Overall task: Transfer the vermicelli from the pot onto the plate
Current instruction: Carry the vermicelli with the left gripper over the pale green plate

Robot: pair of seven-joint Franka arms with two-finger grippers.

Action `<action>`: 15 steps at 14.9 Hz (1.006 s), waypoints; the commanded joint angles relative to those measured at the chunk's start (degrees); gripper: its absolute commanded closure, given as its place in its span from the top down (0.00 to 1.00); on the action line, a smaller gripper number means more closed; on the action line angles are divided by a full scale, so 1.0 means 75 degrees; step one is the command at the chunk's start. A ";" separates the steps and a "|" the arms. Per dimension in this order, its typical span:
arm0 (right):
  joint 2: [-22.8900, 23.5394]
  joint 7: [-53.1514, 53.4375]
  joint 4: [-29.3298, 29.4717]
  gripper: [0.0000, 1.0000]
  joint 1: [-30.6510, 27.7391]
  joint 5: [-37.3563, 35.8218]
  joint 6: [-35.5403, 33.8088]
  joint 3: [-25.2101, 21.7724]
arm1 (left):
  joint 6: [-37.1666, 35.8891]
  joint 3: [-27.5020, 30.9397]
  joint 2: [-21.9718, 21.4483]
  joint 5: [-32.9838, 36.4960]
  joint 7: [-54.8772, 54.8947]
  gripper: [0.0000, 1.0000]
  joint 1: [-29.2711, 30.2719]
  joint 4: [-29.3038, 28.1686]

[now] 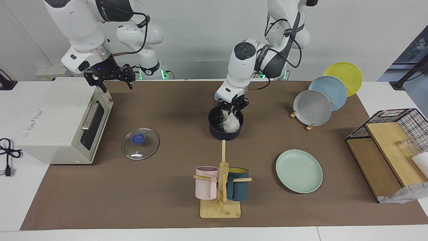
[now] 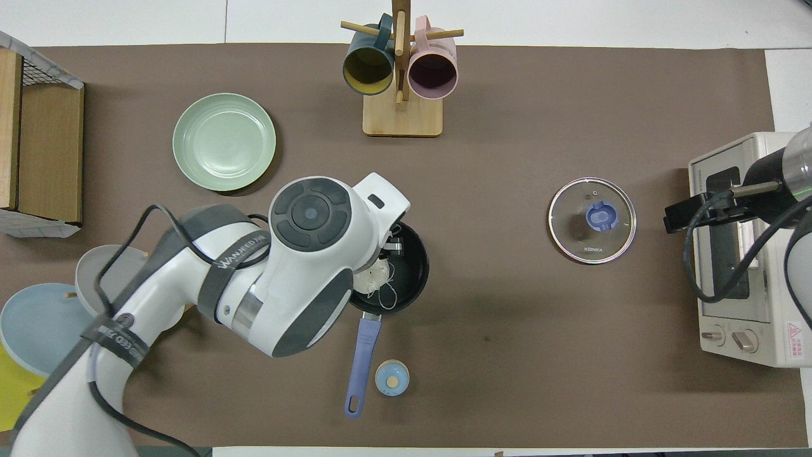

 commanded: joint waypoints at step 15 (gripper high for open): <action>0.0484 0.0043 0.0447 1.00 -0.0149 0.0007 -0.0293 -0.0255 | 0.0839 0.0045 0.1657 -0.0337 0.4106 0.00 0.3872 0.1496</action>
